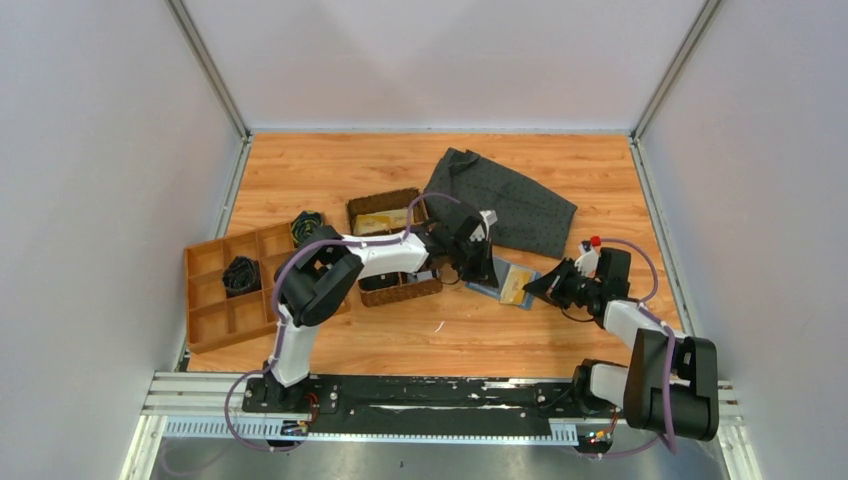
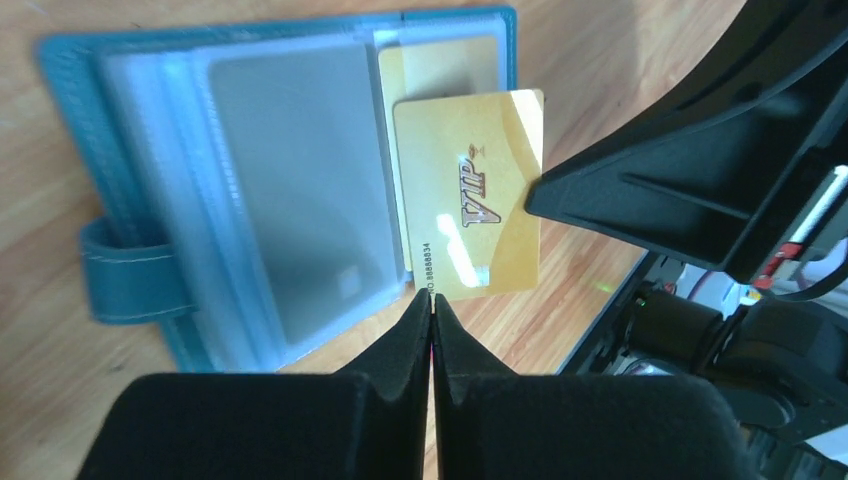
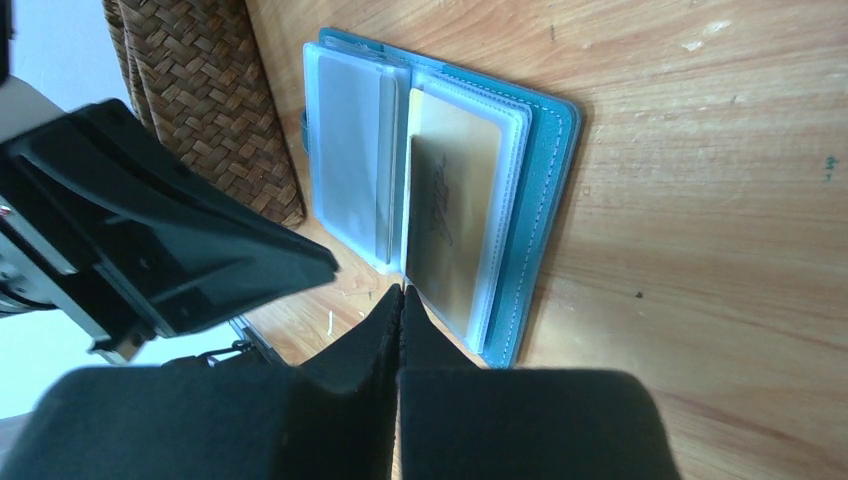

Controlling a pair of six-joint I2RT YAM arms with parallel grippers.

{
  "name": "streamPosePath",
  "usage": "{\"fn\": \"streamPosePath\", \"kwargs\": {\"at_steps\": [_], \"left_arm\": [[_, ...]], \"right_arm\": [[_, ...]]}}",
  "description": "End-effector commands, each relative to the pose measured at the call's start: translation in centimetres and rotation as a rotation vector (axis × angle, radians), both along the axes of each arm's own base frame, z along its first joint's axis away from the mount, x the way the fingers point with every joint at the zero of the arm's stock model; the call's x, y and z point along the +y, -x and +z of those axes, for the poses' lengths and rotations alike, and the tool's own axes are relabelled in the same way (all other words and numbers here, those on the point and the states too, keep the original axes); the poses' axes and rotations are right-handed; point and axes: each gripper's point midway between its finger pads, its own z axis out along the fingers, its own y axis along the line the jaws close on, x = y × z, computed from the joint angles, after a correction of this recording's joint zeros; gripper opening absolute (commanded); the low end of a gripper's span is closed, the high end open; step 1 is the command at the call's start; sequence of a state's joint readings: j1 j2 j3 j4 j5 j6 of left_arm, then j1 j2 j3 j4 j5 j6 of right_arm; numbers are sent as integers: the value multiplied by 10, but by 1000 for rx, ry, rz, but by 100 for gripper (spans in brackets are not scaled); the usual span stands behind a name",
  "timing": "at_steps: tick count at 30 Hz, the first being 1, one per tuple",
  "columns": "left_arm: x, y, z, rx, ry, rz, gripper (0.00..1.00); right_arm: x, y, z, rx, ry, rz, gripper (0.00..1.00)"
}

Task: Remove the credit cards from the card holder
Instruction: Remove the credit card from the card holder, then place the credit card in the storage box.

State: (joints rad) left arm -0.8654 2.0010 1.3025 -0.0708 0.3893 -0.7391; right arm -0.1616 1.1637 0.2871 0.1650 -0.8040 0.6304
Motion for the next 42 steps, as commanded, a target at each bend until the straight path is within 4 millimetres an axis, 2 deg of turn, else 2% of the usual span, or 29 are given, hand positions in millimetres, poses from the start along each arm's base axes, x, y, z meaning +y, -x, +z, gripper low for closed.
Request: {"fn": "streamPosePath", "kwargs": {"at_steps": [1, 10, 12, 17, 22, 27, 28, 33, 38, 42], "left_arm": [[-15, 6, -10, 24, 23, -19, 2], [-16, 8, -35, 61, -10, -31, 1], [-15, 9, -39, 65, -16, -30, 1], [-15, 9, -41, 66, -19, -29, 1], [-15, 9, -41, 66, -18, -30, 1], [-14, 10, -42, 72, -20, -28, 1], [-14, 10, -43, 74, -18, -27, 1], [-13, 11, -40, 69, -15, -27, 1], [-8, 6, -28, 24, -35, -23, 2], [-2, 3, -6, -34, -52, -26, 6]], "right_arm": [[0, -6, 6, -20, -14, 10, 0], [5, -11, 7, -22, -50, 31, 1], [6, -12, 8, -25, -51, 35, 5], [12, -13, 9, -26, -62, 65, 10], [15, -12, 6, -15, -59, 76, 21], [19, -8, -4, 17, -76, 90, 23], [20, -7, -5, 24, -80, 91, 22], [20, -6, -7, 28, -82, 90, 1], [14, -3, -4, 45, -29, 70, 0], [6, 2, 9, 35, 39, 28, 0]]}}
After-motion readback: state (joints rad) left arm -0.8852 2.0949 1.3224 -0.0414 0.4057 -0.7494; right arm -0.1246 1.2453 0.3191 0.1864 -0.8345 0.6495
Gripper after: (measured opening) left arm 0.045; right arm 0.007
